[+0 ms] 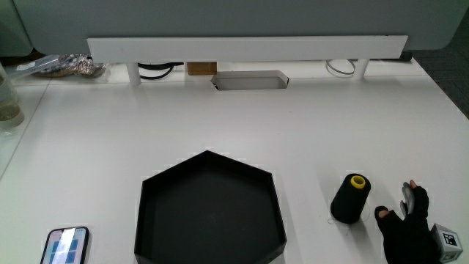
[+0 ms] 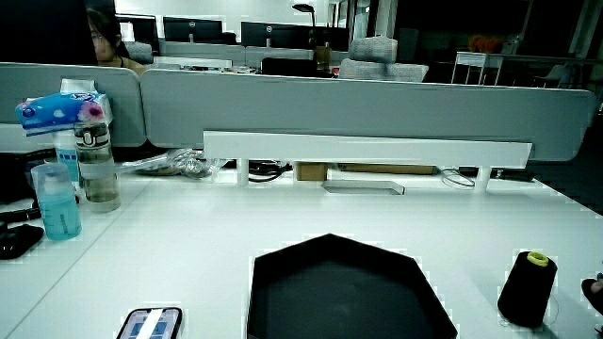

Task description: Pick sewing from desk

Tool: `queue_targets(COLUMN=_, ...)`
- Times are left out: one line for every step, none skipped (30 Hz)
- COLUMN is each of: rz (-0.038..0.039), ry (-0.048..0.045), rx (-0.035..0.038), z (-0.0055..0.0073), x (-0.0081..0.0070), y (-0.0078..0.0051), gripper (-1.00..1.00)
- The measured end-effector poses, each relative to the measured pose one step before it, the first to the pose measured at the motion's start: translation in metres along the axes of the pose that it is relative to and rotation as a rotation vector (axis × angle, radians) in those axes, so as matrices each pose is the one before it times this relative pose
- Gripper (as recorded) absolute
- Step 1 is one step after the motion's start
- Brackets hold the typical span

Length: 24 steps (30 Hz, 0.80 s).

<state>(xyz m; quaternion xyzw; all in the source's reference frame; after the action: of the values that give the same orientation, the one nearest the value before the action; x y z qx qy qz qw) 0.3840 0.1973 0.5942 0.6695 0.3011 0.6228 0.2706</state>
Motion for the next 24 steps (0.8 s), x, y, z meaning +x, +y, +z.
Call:
queue_targets(rz=0.00087, ry=-0.00996, rx=-0.00214, z=-0.00142, x=0.00009, y=0.00206, gripper=0.0)
queue_targets(rz=-0.01772, ry=-0.0067, rx=0.00385, z=-0.00247, x=-0.00153, y=0.00076, gripper=0.0)
queue_targets(rz=0.0091, ry=-0.00227, rx=-0.00925, z=-0.00133, x=0.00122, y=0.00337, gripper=0.0)
queue_targets(rz=-0.0289, ry=-0.01129, rx=0.00816, z=-0.00102, x=0.00225, y=0.0031, gripper=0.0)
queue_targets(rz=-0.01803, ry=-0.00287, rx=-0.00654, z=-0.00553, x=-0.00427, y=0.00001, gripper=0.0)
queue_targets(rz=0.00289, ry=-0.0037, rx=-0.01275, z=-0.00347, x=-0.00014, y=0.00368, gripper=0.0)
queue_targets(rz=0.00289, ry=-0.0037, rx=-0.01275, z=-0.00342, x=-0.00014, y=0.00373, gripper=0.0)
queue_targets(rz=-0.00267, ry=-0.02392, rx=-0.0075, z=-0.00218, x=0.00138, y=0.00433, gripper=0.0)
queue_targets(rz=-0.01253, ry=-0.00891, rx=-0.00398, z=-0.00363, x=-0.00098, y=0.00232, gripper=0.0)
queue_targets(rz=-0.01253, ry=-0.00891, rx=-0.00398, z=-0.00361, x=-0.00104, y=0.00232, gripper=0.0)
queue_targets(rz=-0.01253, ry=-0.00891, rx=-0.00398, z=-0.00359, x=-0.0011, y=0.00232, gripper=0.0)
queue_targets(rz=0.01512, ry=-0.01618, rx=-0.01762, z=-0.00255, x=0.00079, y=0.00423, gripper=0.0)
queue_targets(rz=-0.00191, ry=-0.01816, rx=-0.00687, z=-0.00468, x=-0.0045, y=-0.00043, gripper=0.0)
queue_targets(rz=-0.01064, ry=-0.01862, rx=-0.01025, z=-0.00272, x=-0.00085, y=0.0021, gripper=0.0)
queue_targets(rz=0.047, ry=-0.09432, rx=0.04466, z=-0.00471, x=-0.00726, y=-0.00287, gripper=0.0)
queue_targets(rz=-0.01519, ry=0.0054, rx=0.00892, z=-0.00198, x=-0.00059, y=0.00069, gripper=0.0)
queue_targets(rz=-0.01615, ry=0.00866, rx=0.00616, z=-0.00267, x=-0.00394, y=-0.00172, gripper=0.0)
queue_targets(rz=-0.01224, ry=0.00852, rx=0.01522, z=-0.00071, x=0.00063, y=0.00063, gripper=0.08)
queue_targets(rz=-0.01224, ry=0.00852, rx=0.01522, z=-0.00071, x=0.00062, y=0.00062, gripper=0.17)
queue_targets(rz=0.01111, ry=-0.00695, rx=0.03224, z=-0.00076, x=-0.00167, y=-0.00031, gripper=0.25)
queue_targets(rz=0.00379, ry=-0.01052, rx=0.0364, z=0.00092, x=0.00429, y=0.00397, gripper=0.33)
queue_targets(rz=0.01572, ry=-0.00723, rx=0.02301, z=-0.00277, x=-0.01052, y=-0.00636, gripper=0.42)
queue_targets(rz=0.00608, ry=-0.00537, rx=0.00947, z=-0.00018, x=0.00039, y=0.00049, gripper=0.5)
queue_targets(rz=-0.00303, ry=-0.01371, rx=0.00547, z=0.00086, x=0.00313, y=0.00233, gripper=0.58)
